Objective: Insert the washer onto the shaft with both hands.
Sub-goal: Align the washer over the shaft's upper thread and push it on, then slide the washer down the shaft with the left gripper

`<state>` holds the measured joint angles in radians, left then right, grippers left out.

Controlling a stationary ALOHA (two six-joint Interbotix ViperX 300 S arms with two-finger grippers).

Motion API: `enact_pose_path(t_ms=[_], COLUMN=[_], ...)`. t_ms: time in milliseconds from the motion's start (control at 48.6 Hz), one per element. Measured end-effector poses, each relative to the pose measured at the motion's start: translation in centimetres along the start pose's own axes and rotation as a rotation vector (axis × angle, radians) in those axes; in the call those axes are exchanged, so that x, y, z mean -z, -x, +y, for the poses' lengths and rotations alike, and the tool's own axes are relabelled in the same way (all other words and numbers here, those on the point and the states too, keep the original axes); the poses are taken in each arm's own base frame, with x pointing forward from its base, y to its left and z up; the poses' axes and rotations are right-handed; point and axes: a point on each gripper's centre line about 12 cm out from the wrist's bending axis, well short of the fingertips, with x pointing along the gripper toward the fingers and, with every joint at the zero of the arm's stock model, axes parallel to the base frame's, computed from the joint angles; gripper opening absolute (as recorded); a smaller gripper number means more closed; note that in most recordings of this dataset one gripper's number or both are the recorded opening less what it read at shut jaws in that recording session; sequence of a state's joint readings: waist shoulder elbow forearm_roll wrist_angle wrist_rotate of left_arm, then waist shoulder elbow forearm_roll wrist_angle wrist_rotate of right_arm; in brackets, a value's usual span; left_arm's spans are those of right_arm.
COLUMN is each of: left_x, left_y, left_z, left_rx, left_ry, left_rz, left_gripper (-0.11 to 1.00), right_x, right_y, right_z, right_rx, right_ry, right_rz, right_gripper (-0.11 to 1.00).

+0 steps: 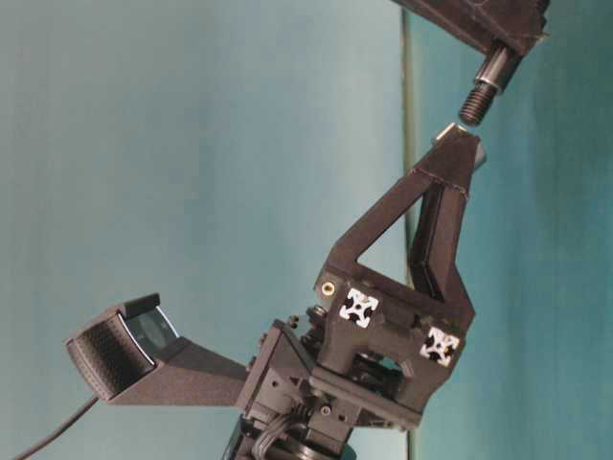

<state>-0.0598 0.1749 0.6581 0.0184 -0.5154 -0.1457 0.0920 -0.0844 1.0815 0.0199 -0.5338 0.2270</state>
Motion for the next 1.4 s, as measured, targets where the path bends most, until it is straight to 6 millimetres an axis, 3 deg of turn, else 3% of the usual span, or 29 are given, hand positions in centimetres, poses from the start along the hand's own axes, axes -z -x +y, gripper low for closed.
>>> enact_pose_path(t_ms=[1399], left_x=[0.0], left_y=[-1.9], left_z=[-0.3], left_rx=[0.005], left_ry=[0.003], left_rz=[0.002], left_gripper=[0.37], right_x=[-0.4], right_y=[-0.7], right_z=[0.4], right_rx=[-0.011], right_ry=[0.003], right_rz=[-0.016], right_gripper=[0.0])
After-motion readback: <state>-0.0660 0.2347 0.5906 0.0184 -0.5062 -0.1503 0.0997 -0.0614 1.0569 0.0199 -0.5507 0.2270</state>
